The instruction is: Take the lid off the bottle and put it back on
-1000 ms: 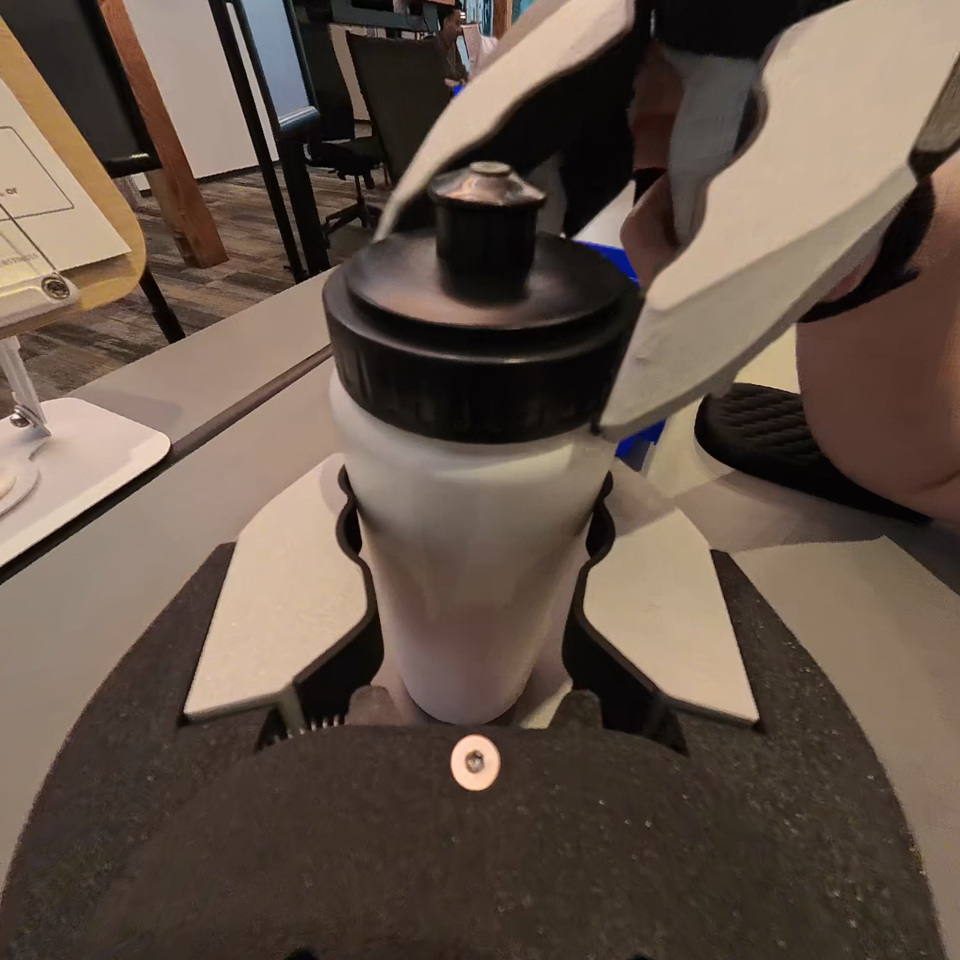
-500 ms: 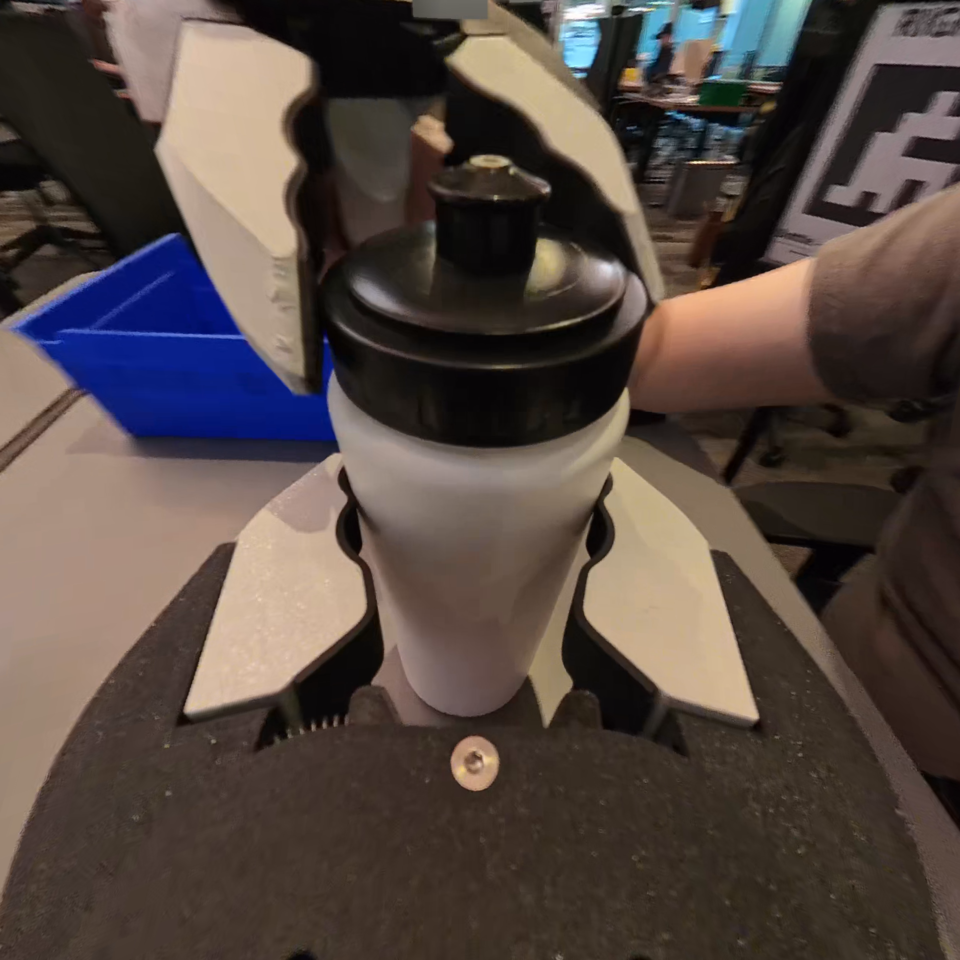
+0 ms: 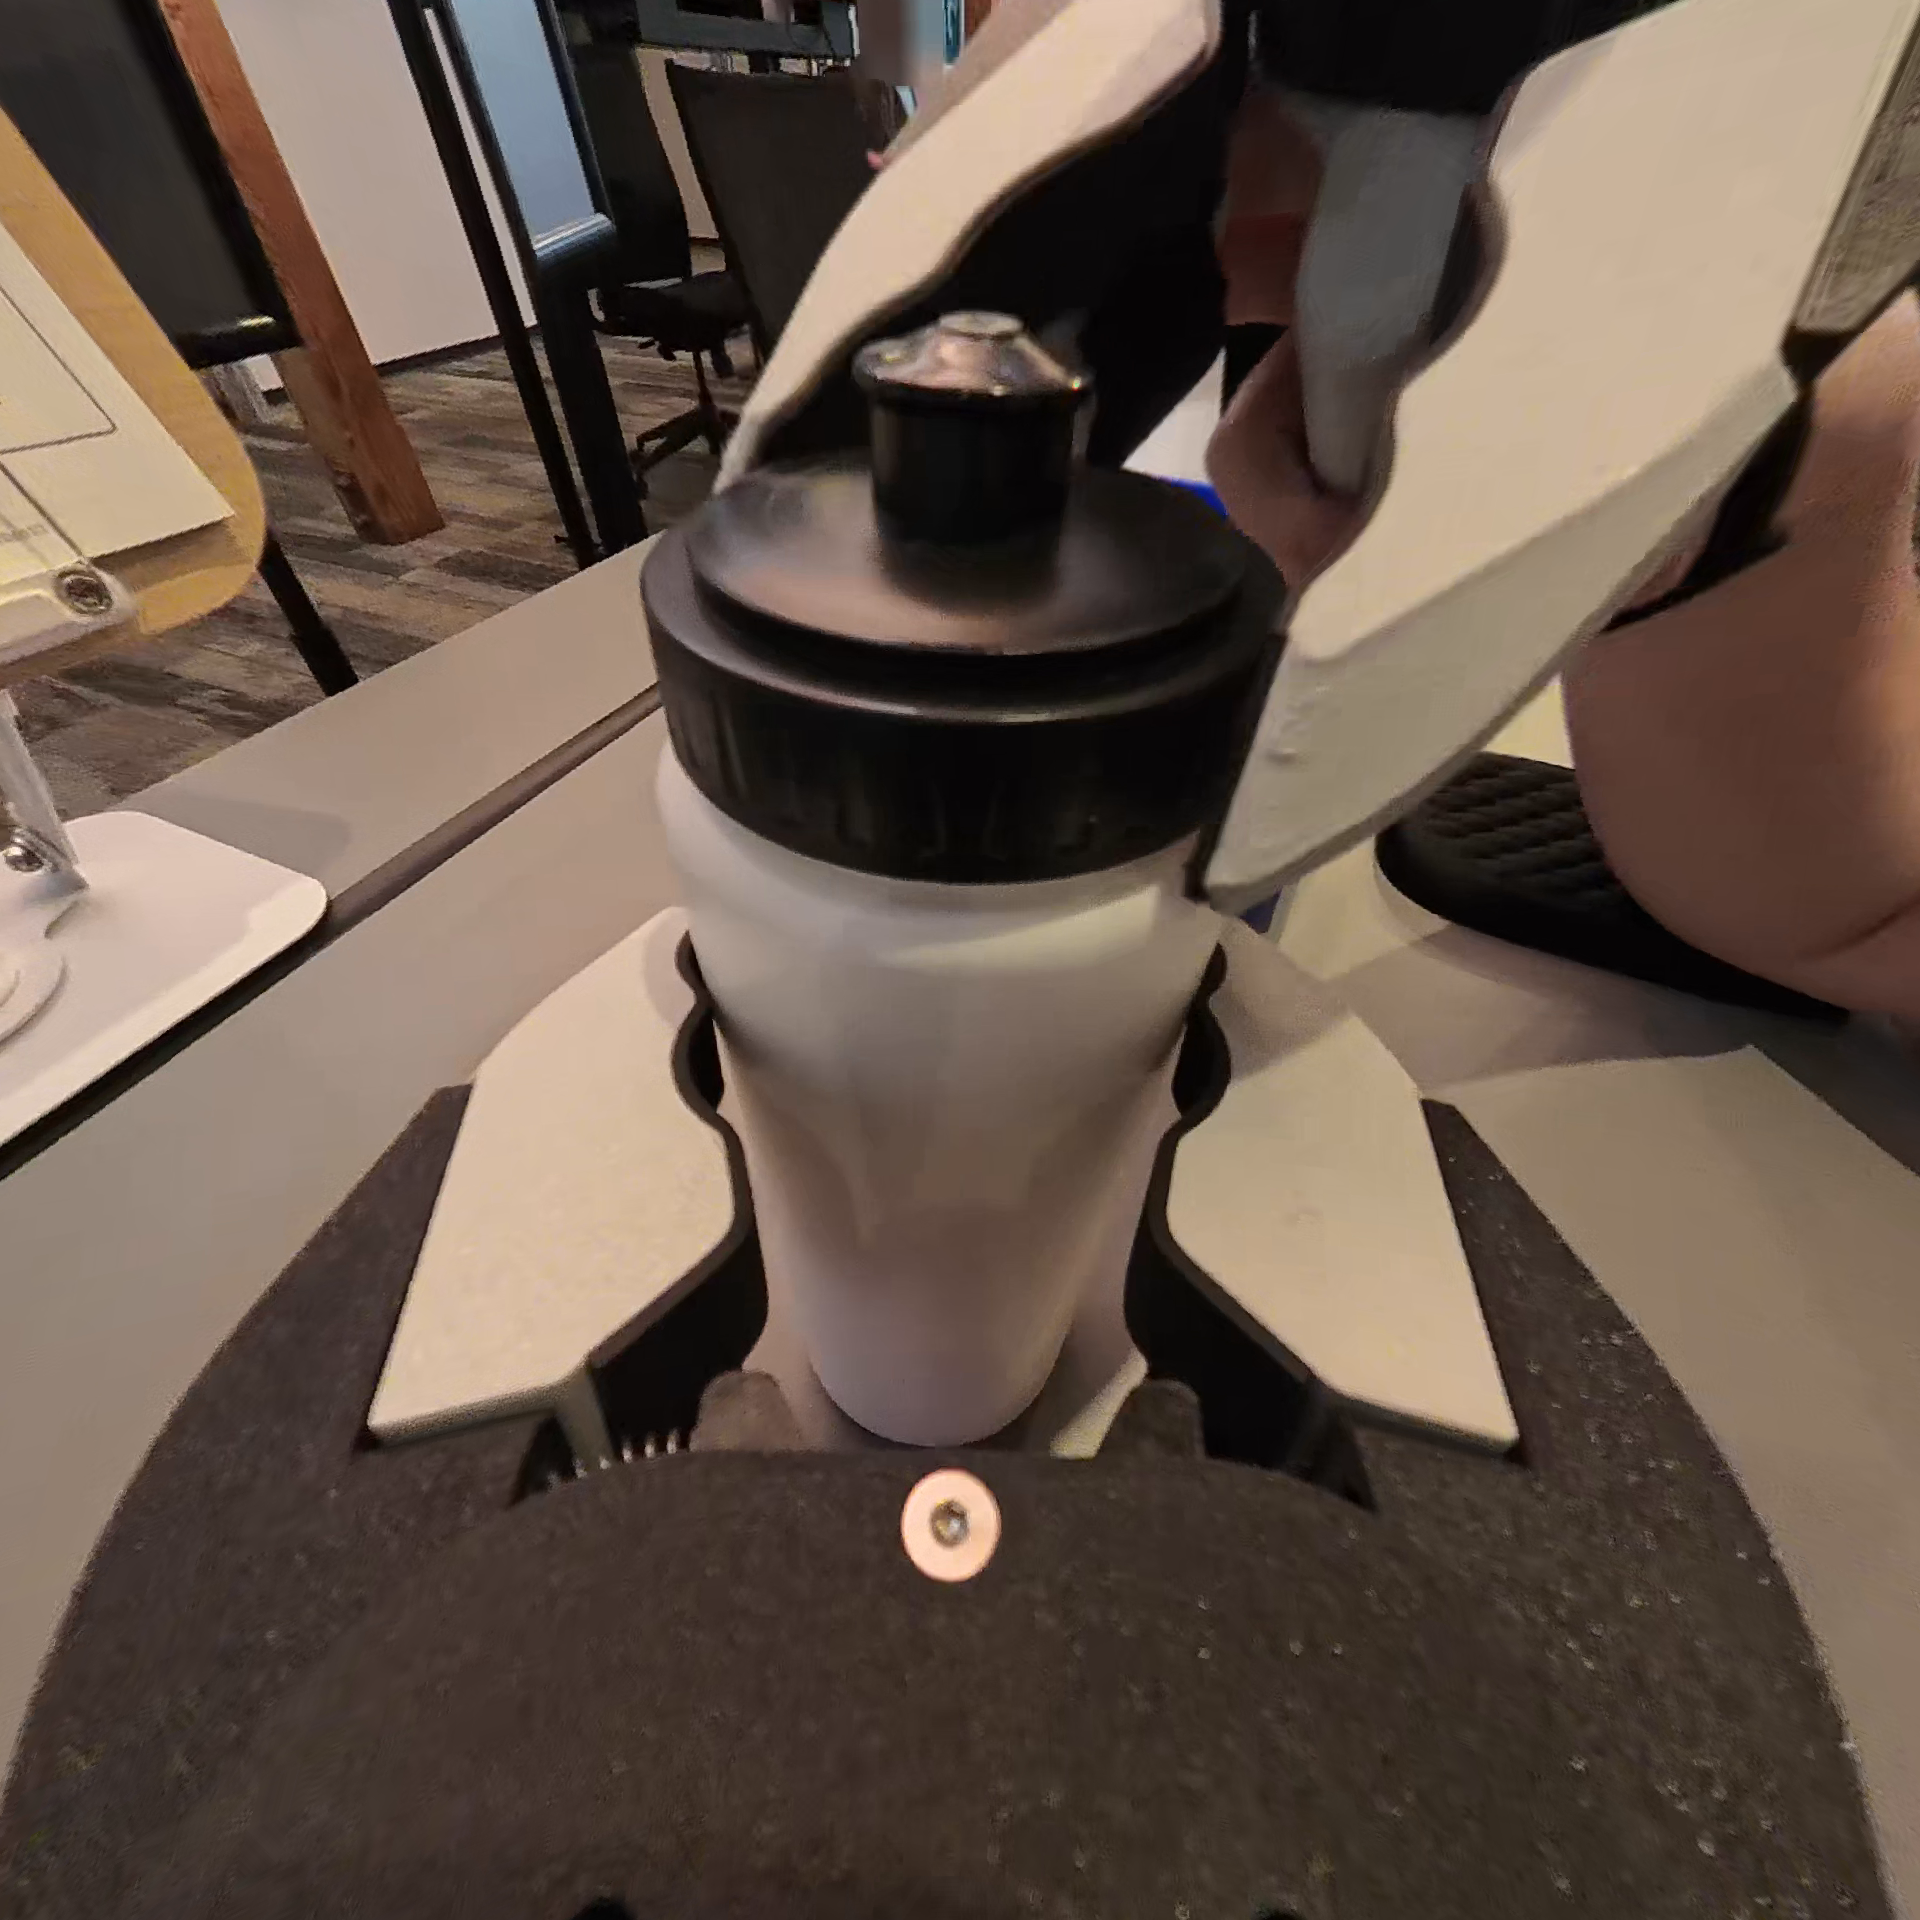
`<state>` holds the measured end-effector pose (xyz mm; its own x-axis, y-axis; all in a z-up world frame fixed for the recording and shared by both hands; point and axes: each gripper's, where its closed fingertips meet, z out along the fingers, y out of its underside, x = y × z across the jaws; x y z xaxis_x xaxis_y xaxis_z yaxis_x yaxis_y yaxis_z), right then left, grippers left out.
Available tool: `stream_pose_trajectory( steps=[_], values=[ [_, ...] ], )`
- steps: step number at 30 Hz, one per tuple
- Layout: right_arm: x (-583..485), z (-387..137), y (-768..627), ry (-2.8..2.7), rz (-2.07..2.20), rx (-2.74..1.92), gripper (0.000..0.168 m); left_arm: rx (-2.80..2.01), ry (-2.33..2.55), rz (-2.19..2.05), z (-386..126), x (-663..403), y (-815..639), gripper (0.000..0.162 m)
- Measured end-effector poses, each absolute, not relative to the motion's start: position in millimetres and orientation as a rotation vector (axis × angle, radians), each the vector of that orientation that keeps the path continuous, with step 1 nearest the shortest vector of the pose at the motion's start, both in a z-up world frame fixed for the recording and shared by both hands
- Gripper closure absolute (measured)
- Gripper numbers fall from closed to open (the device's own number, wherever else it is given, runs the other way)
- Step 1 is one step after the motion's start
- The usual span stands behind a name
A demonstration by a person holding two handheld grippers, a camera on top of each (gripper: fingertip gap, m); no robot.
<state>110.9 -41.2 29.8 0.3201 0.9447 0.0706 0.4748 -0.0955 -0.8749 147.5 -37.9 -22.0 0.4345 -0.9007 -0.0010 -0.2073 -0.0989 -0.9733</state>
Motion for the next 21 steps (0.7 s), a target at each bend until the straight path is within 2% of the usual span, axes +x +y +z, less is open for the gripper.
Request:
stream_pose_trajectory(
  steps=[5,8,12,15,17,21],
  values=[
    [125.1,29.3,-79.0,-1.629,0.834,-1.53,0.093,-1.498,1.211,-0.937,-22.7,163.6,-72.0,0.076],
    [136.4,31.8,-118.6,-1.834,1.088,-1.24,0.093,-1.378,1.408,-1.058,-23.3,175.9,-110.2,0.075],
    [139.1,34.8,-143.0,-1.896,1.351,-1.076,0.093,-1.296,1.517,-1.228,-23.0,180.4,-142.0,0.075],
    [131.5,34.9,-126.6,-1.816,1.293,-1.174,0.09,-1.352,1.462,-1.146,-23.3,178.7,-126.2,0.075],
    [124.6,40.8,-103.3,-1.686,1.17,-1.25,0.074,-1.42,1.363,-1.035,-23.8,175.7,-101.7,0.076],
    [117.4,62.6,-56.6,-1.353,0.966,-1.398,0.071,-1.55,1.119,-0.906,-22.9,159.7,-57.7,0.076]
  ],
)
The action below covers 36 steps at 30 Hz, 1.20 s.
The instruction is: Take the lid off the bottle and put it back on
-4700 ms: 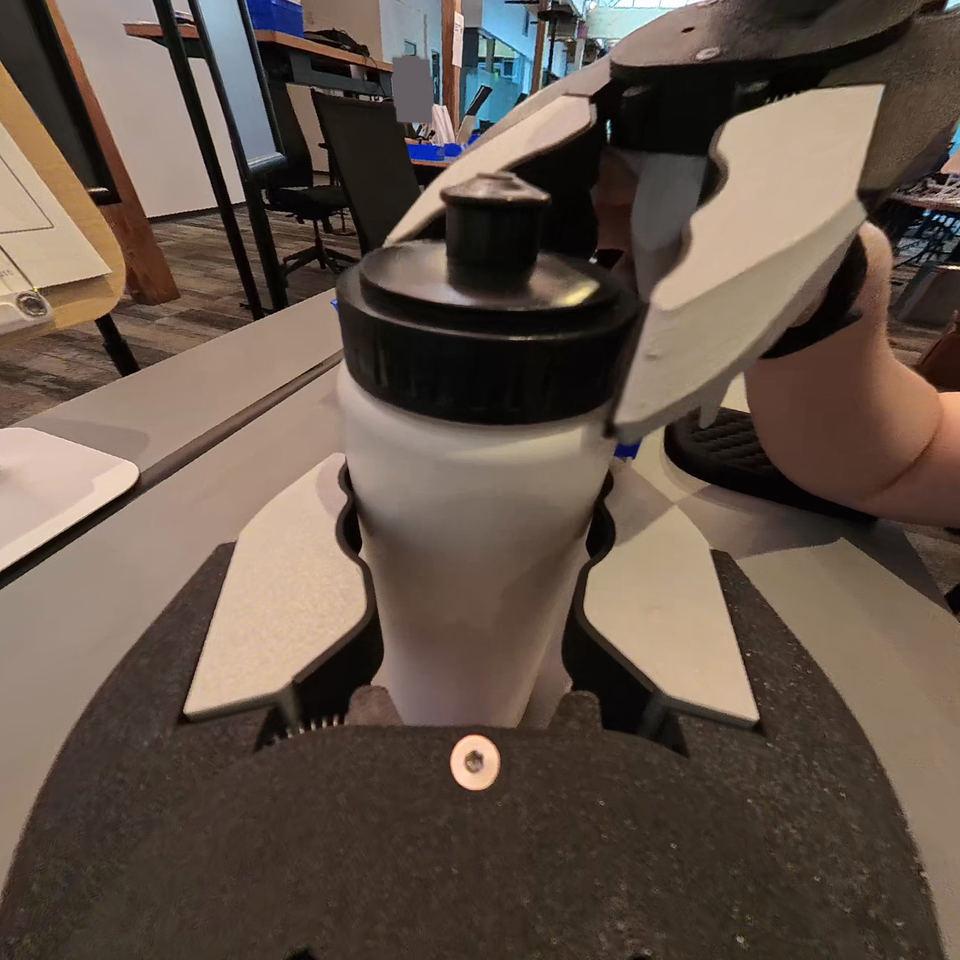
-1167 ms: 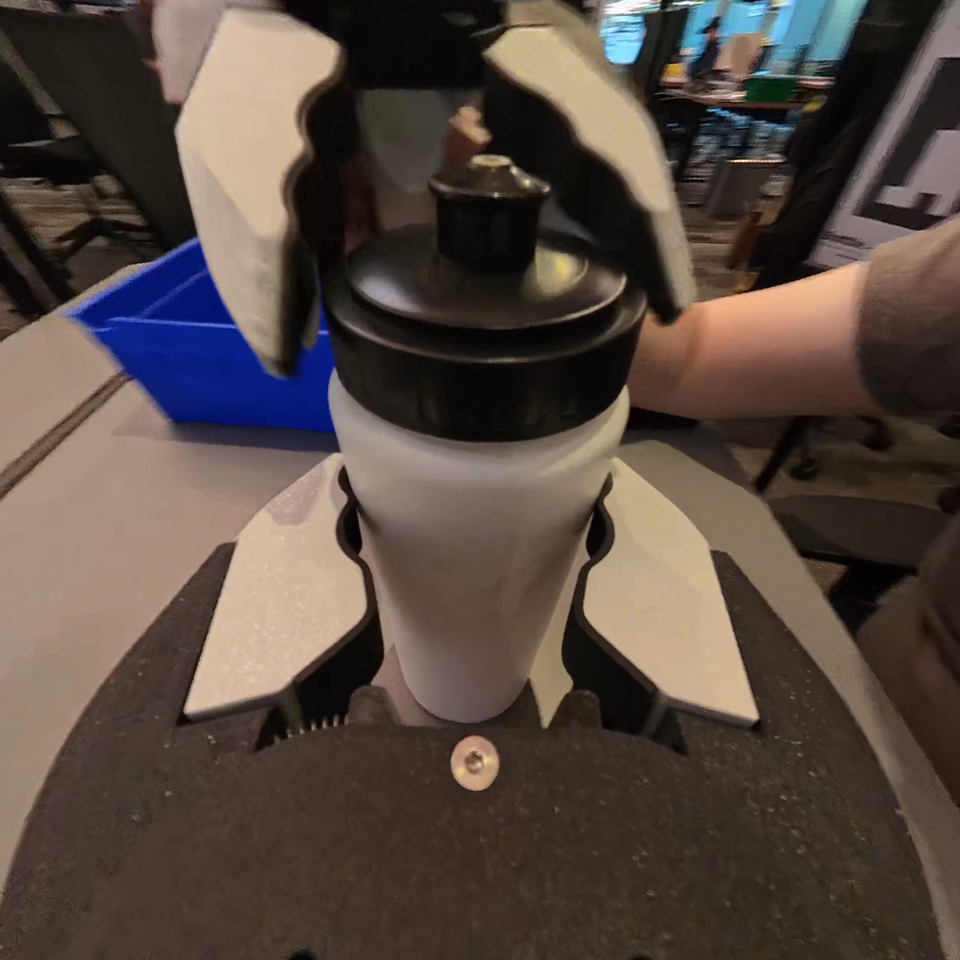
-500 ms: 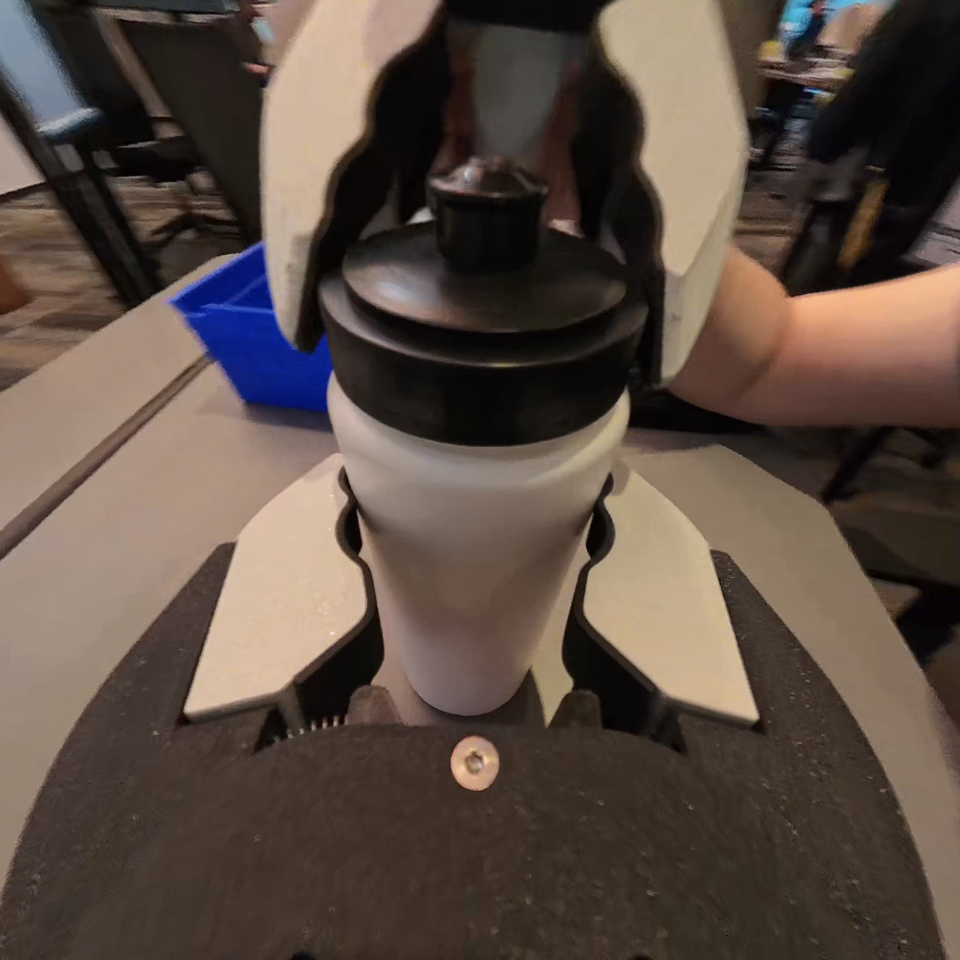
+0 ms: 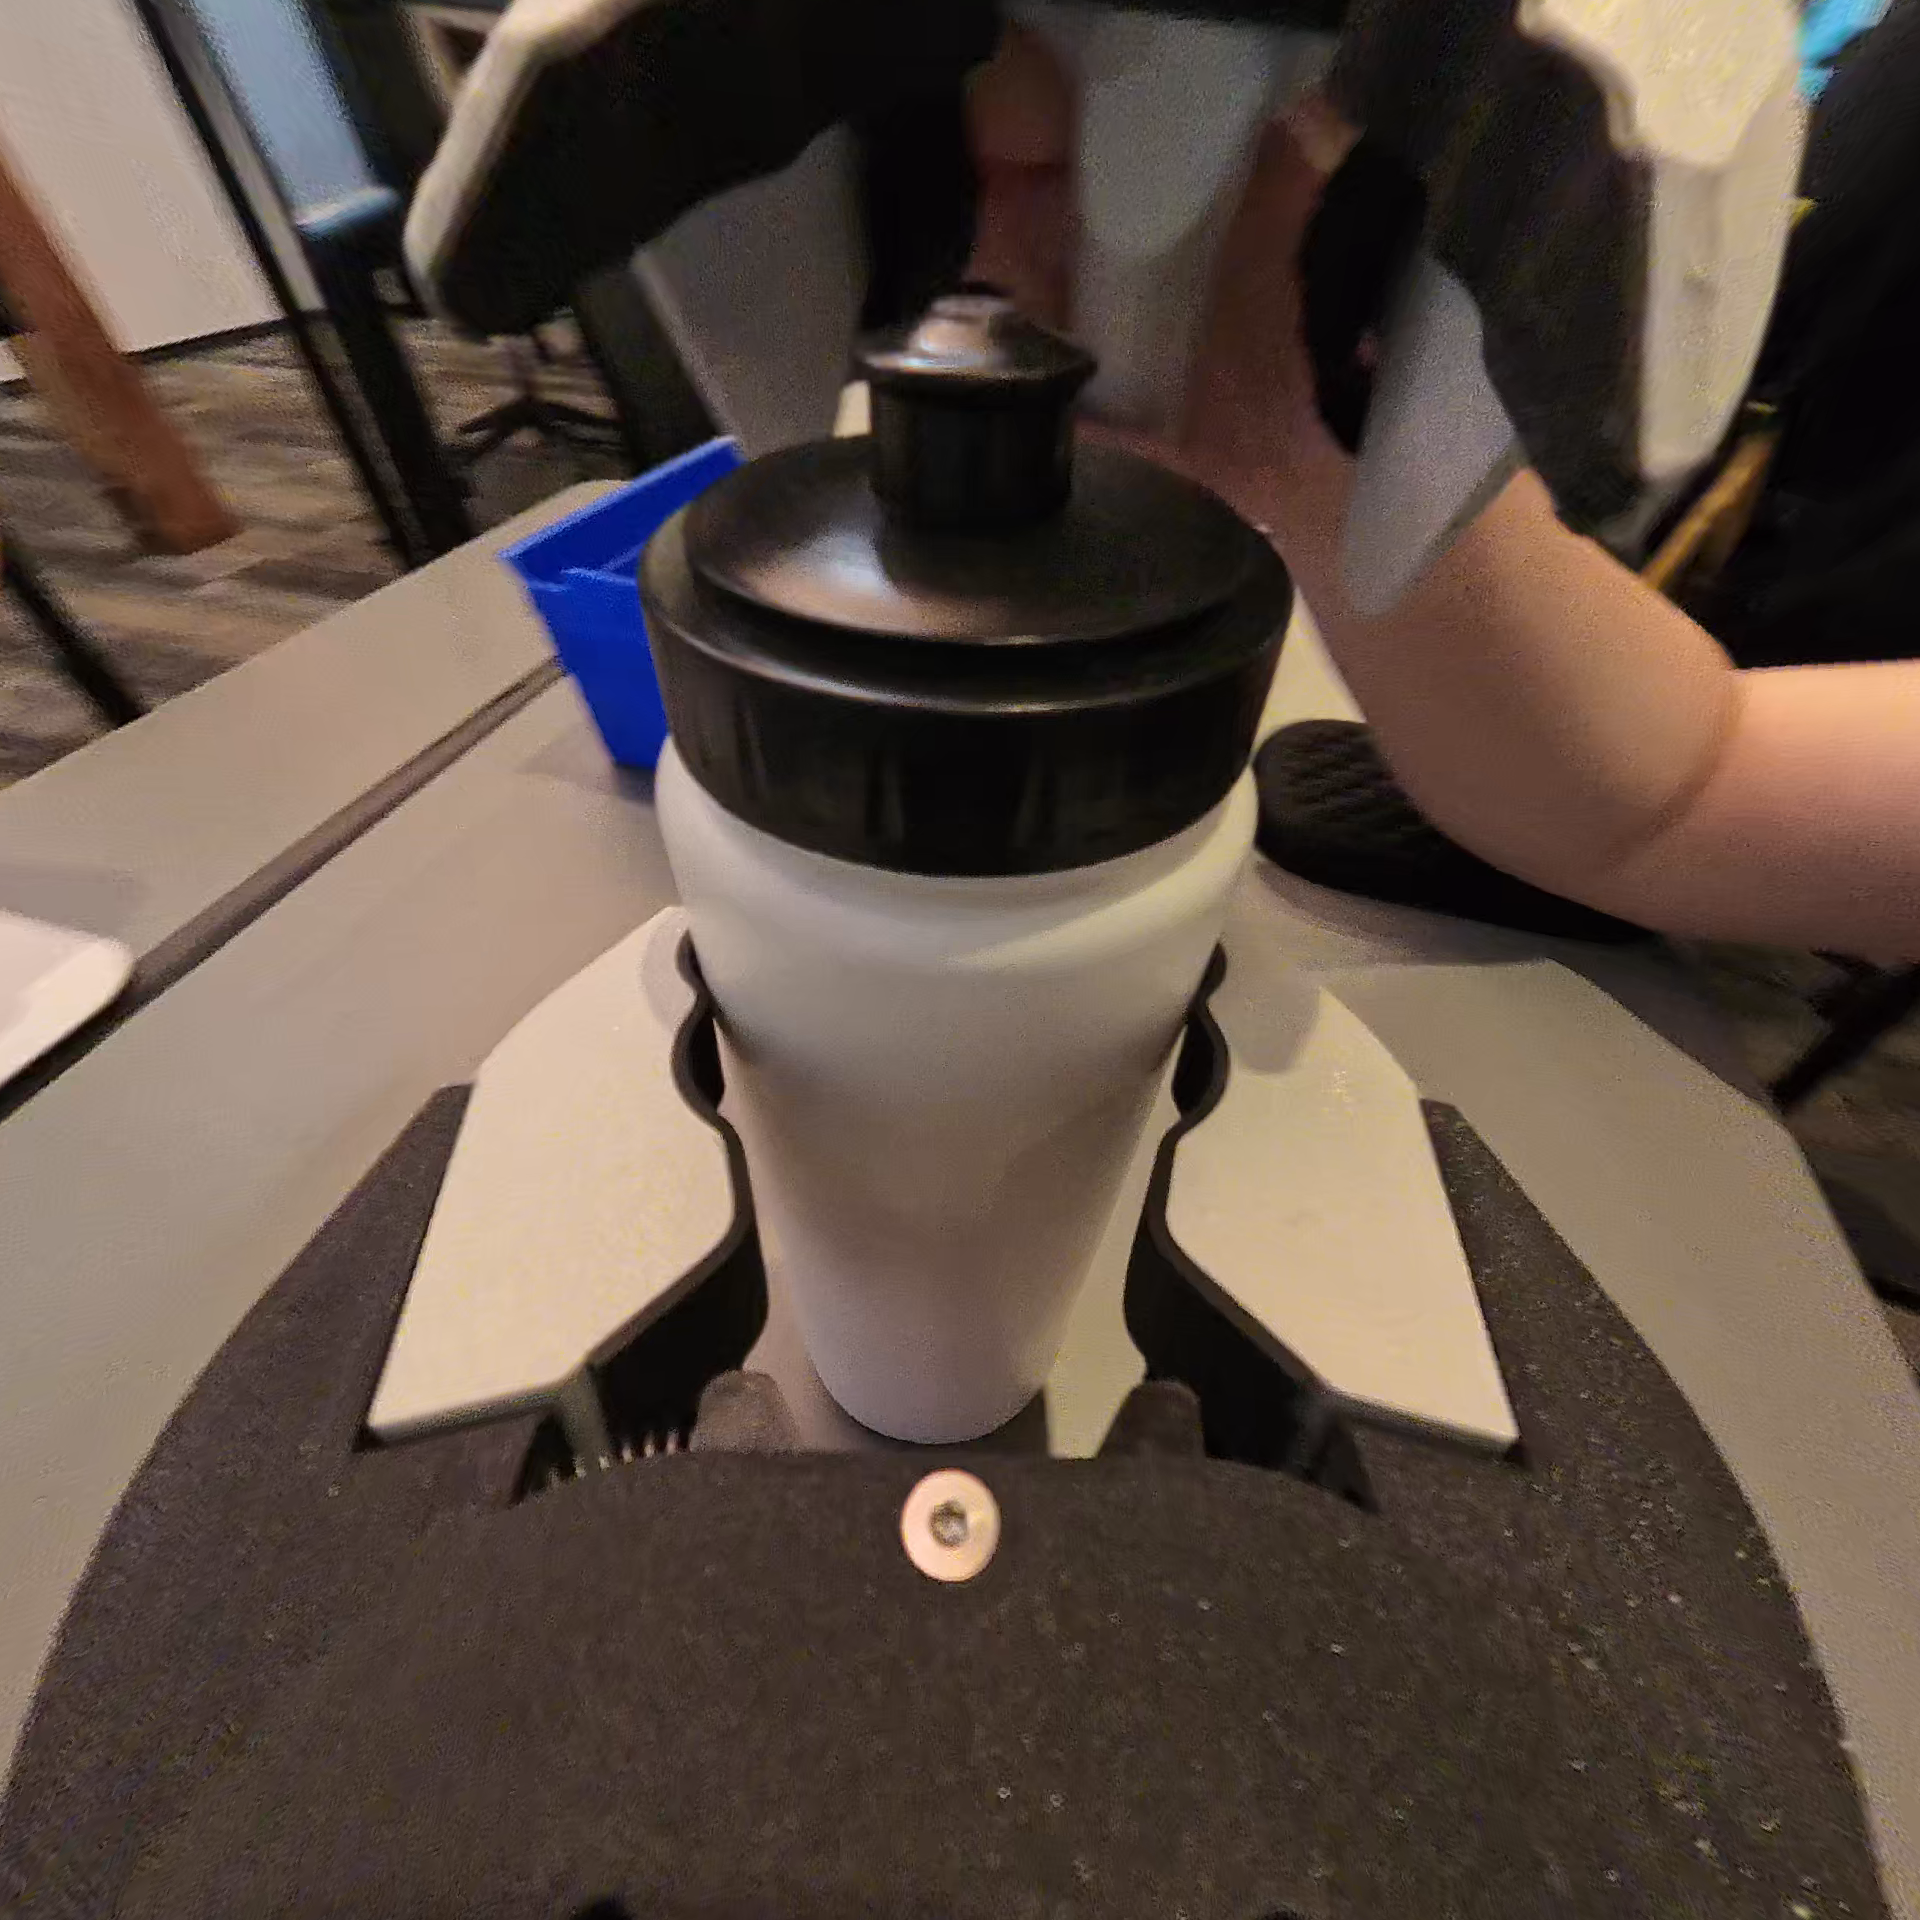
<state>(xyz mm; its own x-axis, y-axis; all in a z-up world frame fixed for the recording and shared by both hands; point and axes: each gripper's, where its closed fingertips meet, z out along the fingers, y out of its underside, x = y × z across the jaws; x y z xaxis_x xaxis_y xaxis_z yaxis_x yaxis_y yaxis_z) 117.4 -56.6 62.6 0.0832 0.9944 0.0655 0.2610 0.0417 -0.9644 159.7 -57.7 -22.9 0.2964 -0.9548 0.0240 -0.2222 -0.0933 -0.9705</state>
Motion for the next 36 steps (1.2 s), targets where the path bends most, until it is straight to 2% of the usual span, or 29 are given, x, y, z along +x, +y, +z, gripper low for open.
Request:
stream_pose_trajectory(
  steps=[5,6,7,9,15,20,22,24,28,33,34,35,36],
  values=[
    [112.3,42.5,-35.2,-1.23,0.801,-1.637,0.072,-1.606,1.005,-0.818,-22.7,148.0,-37.8,0.076],
    [110.7,35.7,-37.4,-1.263,0.79,-1.665,0.077,-1.605,1.008,-0.815,-22.8,148.4,-38.2,0.075],
    [109.3,32.2,-41.2,-1.302,0.792,-1.668,0.092,-1.604,1.011,-0.811,-22.8,148.5,-38.5,0.075],
    [110.8,31.6,-47.4,-1.372,0.802,-1.638,0.093,-1.591,1.048,-0.824,-23.0,149.6,-41.9,0.075],
    [133.1,34.1,-125.1,-1.839,1.194,-1.185,0.092,-1.35,1.463,-1.093,-23.8,173.7,-115.7,0.075],
    [134.8,37.0,-145.5,-1.876,1.424,-1.049,0.092,-1.288,1.562,-1.224,-24.2,176.3,-143.8,0.075],
    [129.1,38.1,-130.6,-1.805,1.36,-1.135,0.09,-1.345,1.501,-1.172,-24.1,176.1,-129.7,0.075],
    [122.1,46.7,-108.7,-1.672,1.249,-1.193,0.077,-1.42,1.395,-1.083,-24.6,174.3,-105.6,0.075],
    [113.2,64.9,-59.3,-1.353,1.004,-1.307,0.073,-1.554,1.132,-0.921,-23.3,157.7,-56.1,0.076],
    [103.3,46.4,-38.5,-1.283,0.8,-1.474,0.073,-1.611,0.999,-0.822,-22.9,142.6,-31.8,0.075],
    [101.7,40.1,-38.1,-1.303,0.774,-1.5,0.077,-1.609,1.004,-0.817,-22.9,143.1,-32.5,0.075],
    [101.8,35.6,-36.9,-1.322,0.741,-1.513,0.089,-1.601,1.017,-0.813,-23.0,144.1,-34.2,0.075],
    [102.7,34.4,-39.2,-1.354,0.739,-1.501,0.09,-1.597,1.025,-0.807,-22.9,144.5,-35.4,0.076]
  ],
)
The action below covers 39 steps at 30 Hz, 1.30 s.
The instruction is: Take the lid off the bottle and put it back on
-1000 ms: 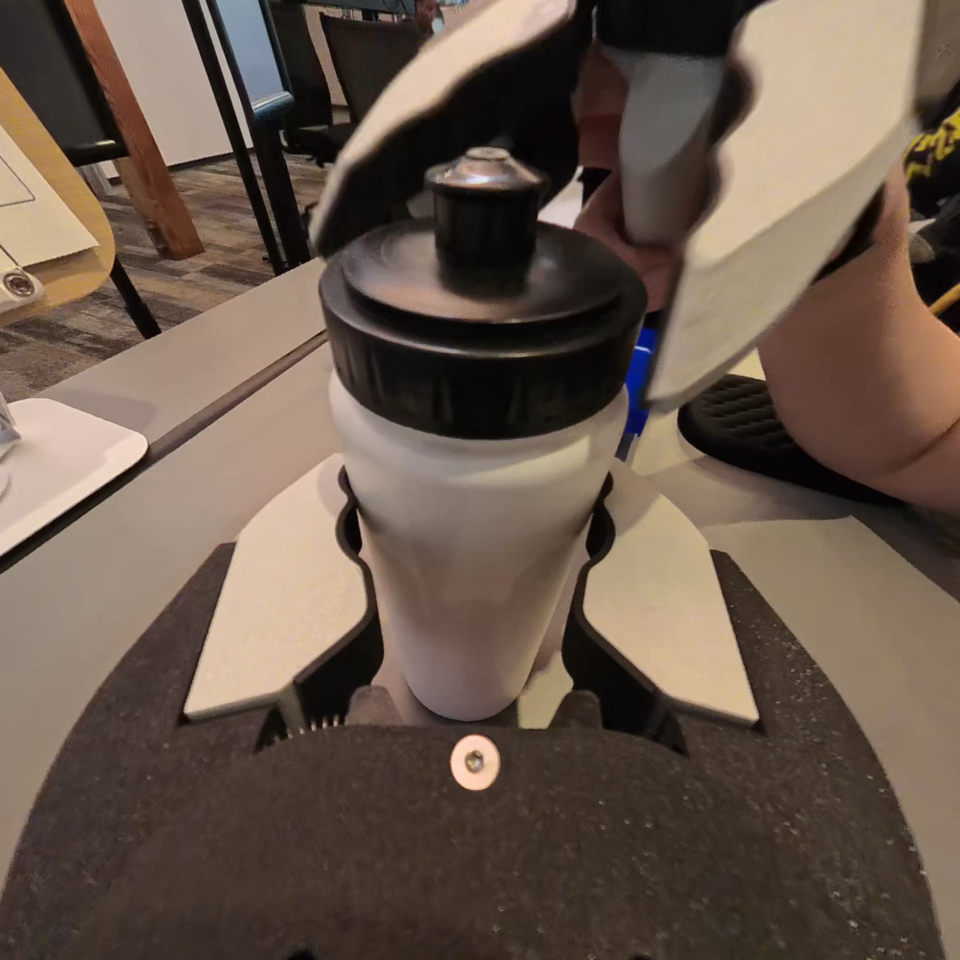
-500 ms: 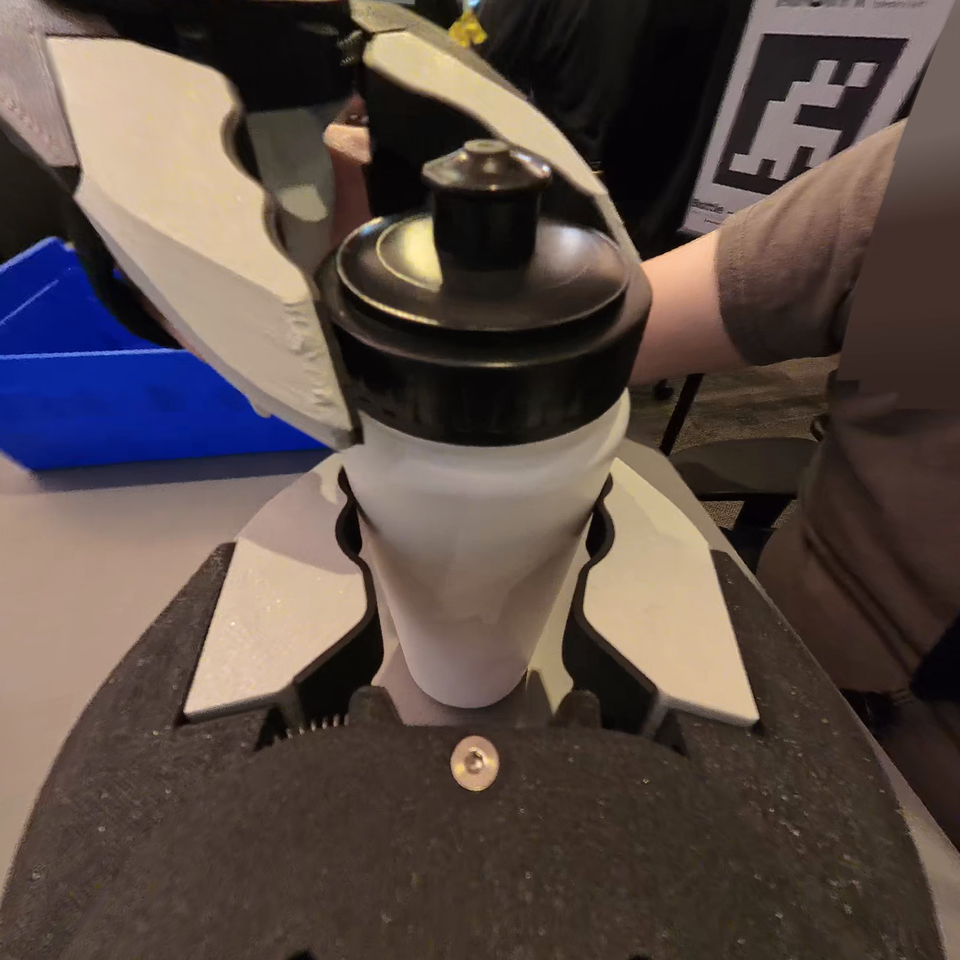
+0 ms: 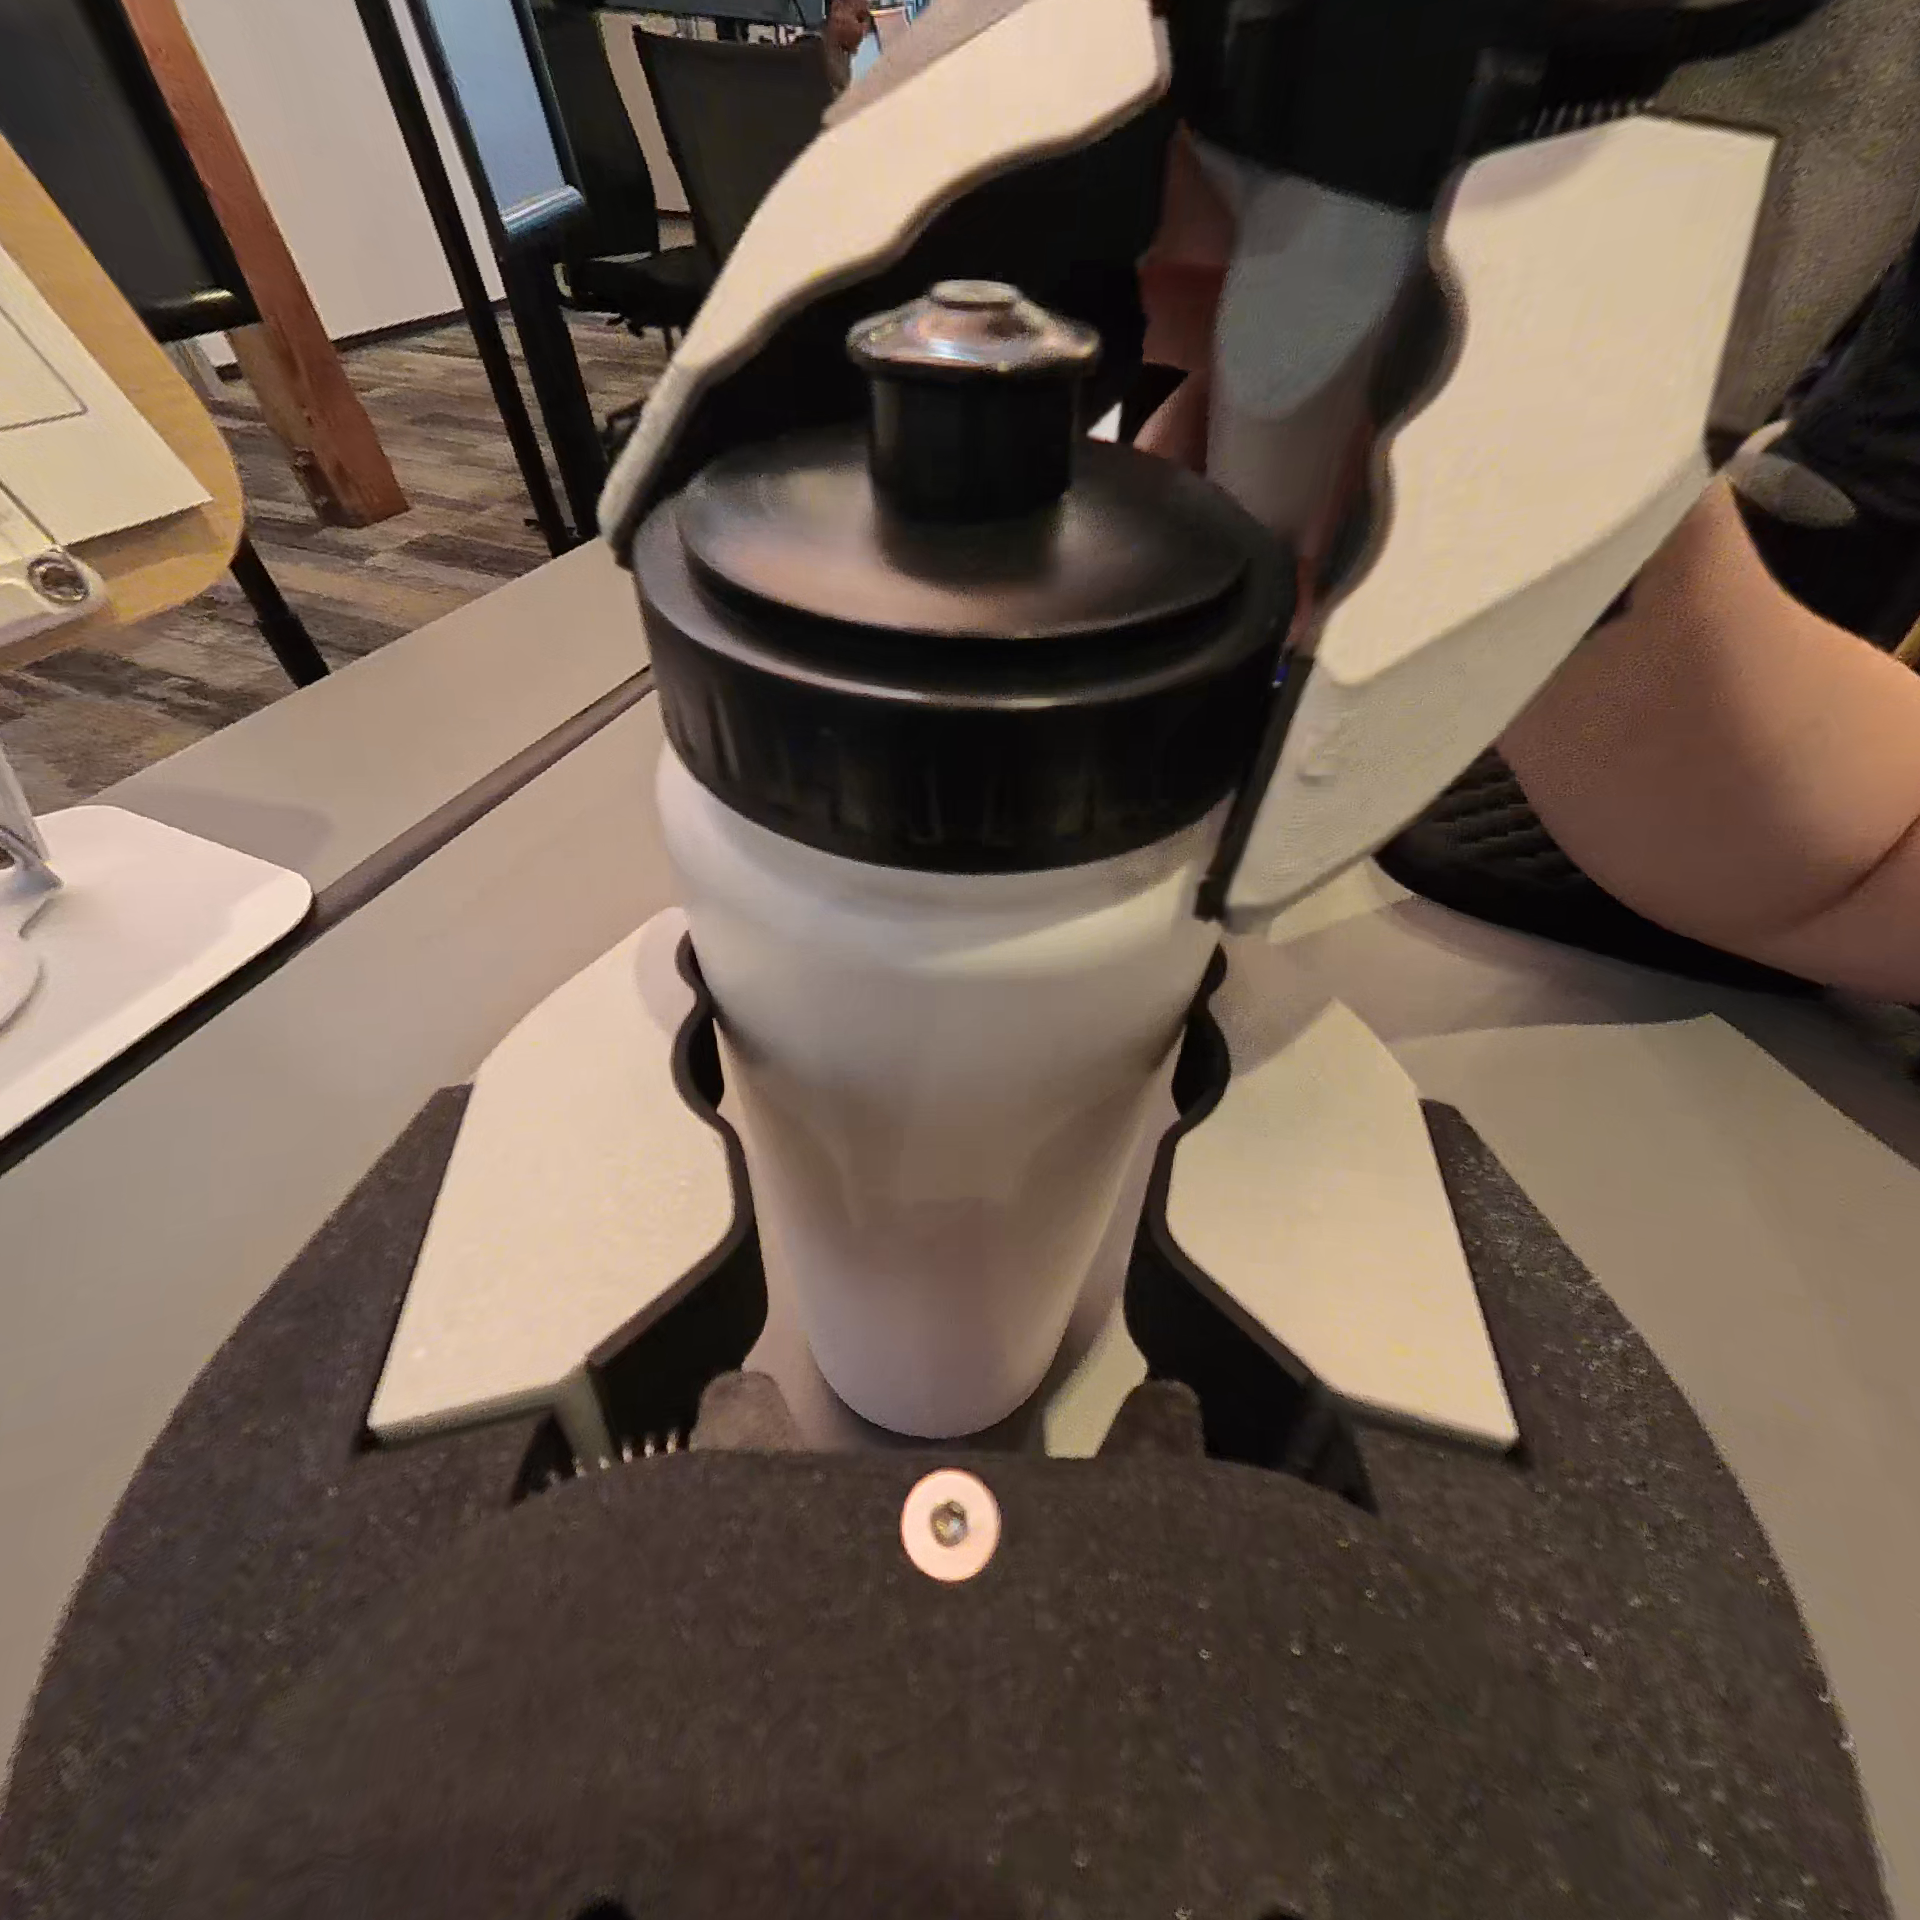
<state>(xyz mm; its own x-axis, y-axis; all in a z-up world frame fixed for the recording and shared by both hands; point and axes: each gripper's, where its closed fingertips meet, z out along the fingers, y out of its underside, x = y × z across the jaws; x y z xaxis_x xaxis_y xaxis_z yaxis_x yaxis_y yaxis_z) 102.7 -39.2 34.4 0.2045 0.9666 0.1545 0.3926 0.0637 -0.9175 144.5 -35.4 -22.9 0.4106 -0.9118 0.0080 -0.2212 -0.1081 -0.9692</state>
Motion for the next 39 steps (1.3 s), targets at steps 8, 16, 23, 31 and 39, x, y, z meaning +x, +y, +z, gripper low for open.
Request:
stream_pose_trajectory(
  steps=[8,16,23,31,39],
  values=[
    [131.7,35.0,-131.0,-1.843,1.226,-1.072,0.09,-1.348,1.475,-1.198,-23.9,174.1,-124.8,0.075],
    [126.0,40.3,-134.3,-1.803,1.294,-1.019,0.087,-1.338,1.512,-1.199,-23.8,175.7,-133.7,0.075],
    [109.8,52.3,-54.5,-1.364,0.982,-1.38,0.072,-1.572,1.118,-0.96,-21.9,153.0,-53.7,0.076],
    [103.0,37.6,-46.7,-1.333,0.929,-1.534,0.091,-1.583,1.089,-0.876,-22.7,146.0,-42.9,0.076],
    [129.5,40.3,-152.7,-1.861,1.444,-0.955,0.091,-1.254,1.584,-1.273,-23.5,170.8,-146.3,0.075]
  ],
)
